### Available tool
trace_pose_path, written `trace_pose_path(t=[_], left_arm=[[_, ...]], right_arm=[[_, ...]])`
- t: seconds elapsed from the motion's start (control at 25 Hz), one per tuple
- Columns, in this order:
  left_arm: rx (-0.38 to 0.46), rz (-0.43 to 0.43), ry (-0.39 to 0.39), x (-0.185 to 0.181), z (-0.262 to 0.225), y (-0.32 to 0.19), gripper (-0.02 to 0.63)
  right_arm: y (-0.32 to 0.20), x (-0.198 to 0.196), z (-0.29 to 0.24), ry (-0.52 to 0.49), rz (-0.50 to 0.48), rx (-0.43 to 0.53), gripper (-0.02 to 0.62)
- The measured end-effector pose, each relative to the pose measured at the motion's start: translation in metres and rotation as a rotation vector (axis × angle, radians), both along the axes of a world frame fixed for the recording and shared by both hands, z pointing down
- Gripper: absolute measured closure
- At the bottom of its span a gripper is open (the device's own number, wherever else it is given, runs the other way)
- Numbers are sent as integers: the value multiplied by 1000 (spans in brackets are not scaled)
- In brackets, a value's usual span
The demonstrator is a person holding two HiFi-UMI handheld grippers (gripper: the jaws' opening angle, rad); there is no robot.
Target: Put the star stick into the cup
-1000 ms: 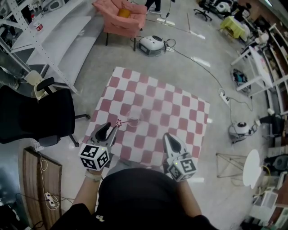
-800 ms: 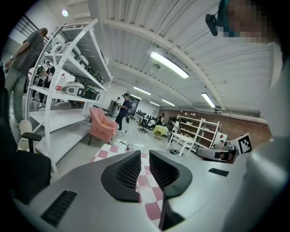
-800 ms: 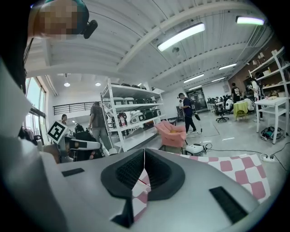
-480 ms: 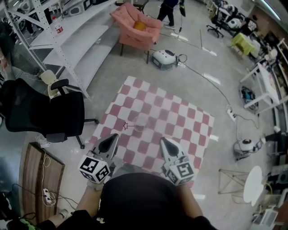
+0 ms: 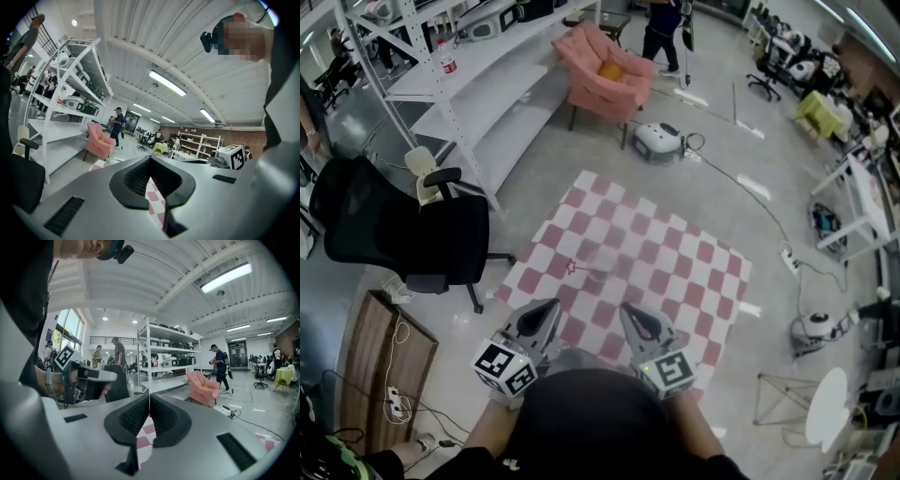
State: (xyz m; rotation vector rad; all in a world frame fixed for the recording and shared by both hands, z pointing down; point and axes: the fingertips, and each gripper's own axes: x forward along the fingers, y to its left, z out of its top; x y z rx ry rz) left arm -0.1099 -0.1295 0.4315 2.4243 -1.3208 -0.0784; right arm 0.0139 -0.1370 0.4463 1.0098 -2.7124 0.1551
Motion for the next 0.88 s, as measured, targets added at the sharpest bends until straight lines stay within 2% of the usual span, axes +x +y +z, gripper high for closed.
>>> trace_pose_path(t=[0.28, 0.36, 0.52, 0.88], left_arm=[[9, -30, -23, -1, -3, 16, 566], [-2, -28, -36, 1, 0, 18, 566], [-22, -20, -15, 4, 3, 23, 566], [-20, 2, -28, 17, 1, 23, 566]], right_arm=[[9, 1, -3, -34, -21, -20, 578], [10, 5, -4, -39, -7, -22, 578], [10, 16, -3, -48, 39, -25, 578], [13, 31, -4, -71, 58, -7, 578]])
